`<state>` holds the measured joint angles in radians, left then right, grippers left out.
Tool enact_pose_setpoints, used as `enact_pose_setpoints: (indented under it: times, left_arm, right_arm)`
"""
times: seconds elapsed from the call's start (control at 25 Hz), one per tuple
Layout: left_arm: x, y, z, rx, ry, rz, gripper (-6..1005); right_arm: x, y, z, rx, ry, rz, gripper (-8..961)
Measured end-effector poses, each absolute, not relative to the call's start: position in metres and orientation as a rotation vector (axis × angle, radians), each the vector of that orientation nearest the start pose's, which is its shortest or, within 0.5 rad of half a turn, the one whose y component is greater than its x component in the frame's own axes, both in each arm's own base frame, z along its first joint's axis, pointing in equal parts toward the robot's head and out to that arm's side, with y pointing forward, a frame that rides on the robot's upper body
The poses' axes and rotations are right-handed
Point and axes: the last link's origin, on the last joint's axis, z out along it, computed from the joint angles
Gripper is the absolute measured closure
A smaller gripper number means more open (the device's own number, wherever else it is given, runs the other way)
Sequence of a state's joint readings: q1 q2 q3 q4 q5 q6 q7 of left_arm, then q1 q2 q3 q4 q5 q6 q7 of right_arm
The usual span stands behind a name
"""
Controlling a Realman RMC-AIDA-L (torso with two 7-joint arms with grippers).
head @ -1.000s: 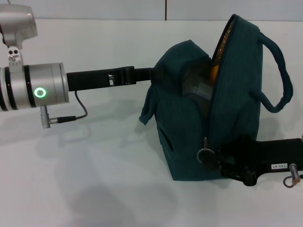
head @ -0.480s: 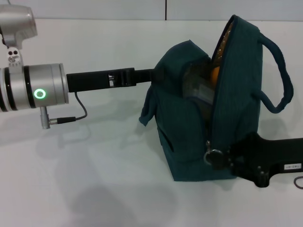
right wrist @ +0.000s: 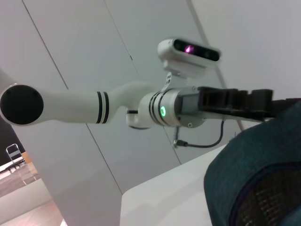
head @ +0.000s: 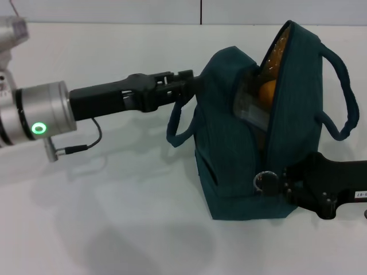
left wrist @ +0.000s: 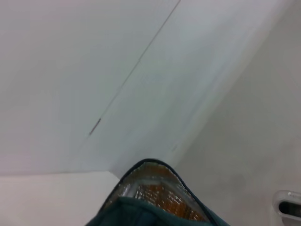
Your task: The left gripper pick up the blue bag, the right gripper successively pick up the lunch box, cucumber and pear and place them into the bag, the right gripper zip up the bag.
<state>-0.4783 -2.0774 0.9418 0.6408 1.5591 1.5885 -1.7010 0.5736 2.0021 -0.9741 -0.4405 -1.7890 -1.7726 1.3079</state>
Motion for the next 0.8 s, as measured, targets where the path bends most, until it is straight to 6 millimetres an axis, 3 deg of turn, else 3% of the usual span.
enact_pose_setpoints:
  times: [0.2,0.28,0.4,0.52,0.8]
  left_arm:
    - [-0.242,0.31,-0.002,-2.574,-0.895,-1.197,527]
    - [-0.257,0.296,-0.011,-2.553,-0.873,-1.181,439]
    - [-0.261,0.292,-0.013,-2.549,-0.867,-1.174,442]
    - [-0.278,0.272,-0.024,-2.54,-0.869,-1.135,445]
    - [-0.285,0.257,-0.041,-2.563,-0.883,-1.114,445]
  right_arm:
    - [0.233,0.296,-0.016,-3.044,0.533,0.967,946]
    - [0.232,0.297,-0.016,-3.035,0.525,0.982,946]
    - [0.229,0.299,-0.013,-3.022,0.504,1.005,946]
    - [0.223,0.302,-0.008,-2.996,0.452,1.05,946]
    - [0.213,0.309,-0.005,-2.974,0.365,1.079,946]
